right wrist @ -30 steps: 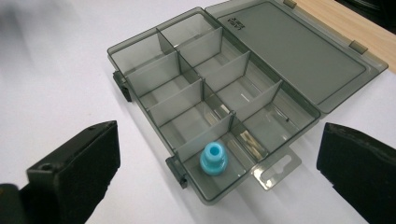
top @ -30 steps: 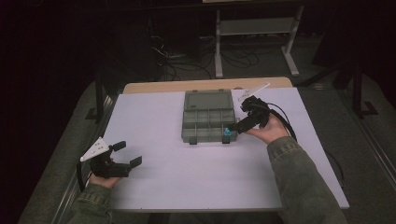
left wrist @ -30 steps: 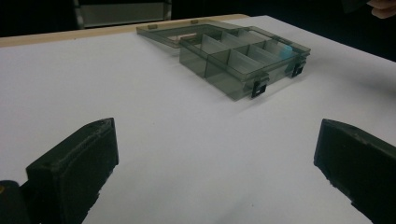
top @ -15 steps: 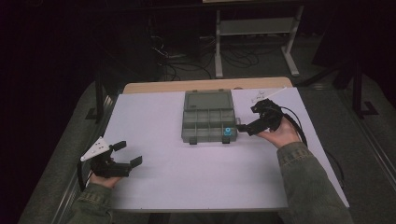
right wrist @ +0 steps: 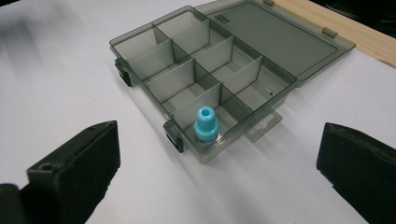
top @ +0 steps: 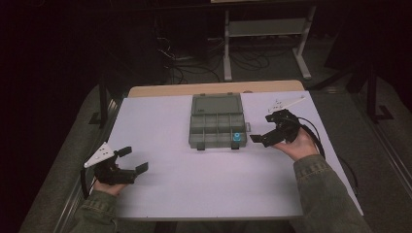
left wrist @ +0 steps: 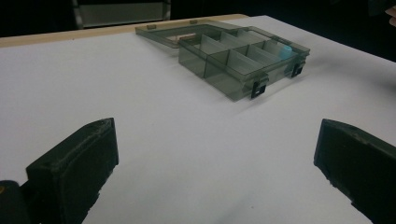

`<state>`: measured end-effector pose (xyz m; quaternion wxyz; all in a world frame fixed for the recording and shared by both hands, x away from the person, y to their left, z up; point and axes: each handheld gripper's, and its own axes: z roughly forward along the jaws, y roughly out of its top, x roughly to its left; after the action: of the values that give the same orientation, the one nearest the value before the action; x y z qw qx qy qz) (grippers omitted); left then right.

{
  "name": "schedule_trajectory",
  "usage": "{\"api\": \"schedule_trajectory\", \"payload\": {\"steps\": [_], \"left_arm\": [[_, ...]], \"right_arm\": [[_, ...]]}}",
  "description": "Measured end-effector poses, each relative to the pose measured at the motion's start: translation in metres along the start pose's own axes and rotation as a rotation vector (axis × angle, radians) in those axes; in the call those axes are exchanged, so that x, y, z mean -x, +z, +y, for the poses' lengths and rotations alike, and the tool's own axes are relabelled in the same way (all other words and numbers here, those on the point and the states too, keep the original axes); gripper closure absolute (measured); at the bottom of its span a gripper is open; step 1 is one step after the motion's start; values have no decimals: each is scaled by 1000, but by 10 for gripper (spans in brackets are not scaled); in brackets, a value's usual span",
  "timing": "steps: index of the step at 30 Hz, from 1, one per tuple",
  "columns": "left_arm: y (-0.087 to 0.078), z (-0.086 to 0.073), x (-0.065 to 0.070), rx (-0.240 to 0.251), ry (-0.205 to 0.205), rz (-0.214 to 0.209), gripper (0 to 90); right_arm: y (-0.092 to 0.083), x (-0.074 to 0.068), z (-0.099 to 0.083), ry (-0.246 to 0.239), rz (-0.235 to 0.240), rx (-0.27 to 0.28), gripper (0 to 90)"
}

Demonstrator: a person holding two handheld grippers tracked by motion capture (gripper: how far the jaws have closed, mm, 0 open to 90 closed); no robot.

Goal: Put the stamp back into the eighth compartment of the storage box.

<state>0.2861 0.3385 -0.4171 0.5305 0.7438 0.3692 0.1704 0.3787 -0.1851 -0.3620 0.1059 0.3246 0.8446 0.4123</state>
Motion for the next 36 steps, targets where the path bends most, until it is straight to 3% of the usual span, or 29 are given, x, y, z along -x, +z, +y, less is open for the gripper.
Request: {"api": "schedule_trajectory", "payload": {"steps": [21, 36], "left_arm": [[0, 0, 0, 0, 2, -2, 0], [1, 1, 0, -1, 4, -2, 0]], "right_arm": [[-15, -11, -30, 23, 30, 65, 0], [-25, -8, -57, 57, 0, 112, 0]]}}
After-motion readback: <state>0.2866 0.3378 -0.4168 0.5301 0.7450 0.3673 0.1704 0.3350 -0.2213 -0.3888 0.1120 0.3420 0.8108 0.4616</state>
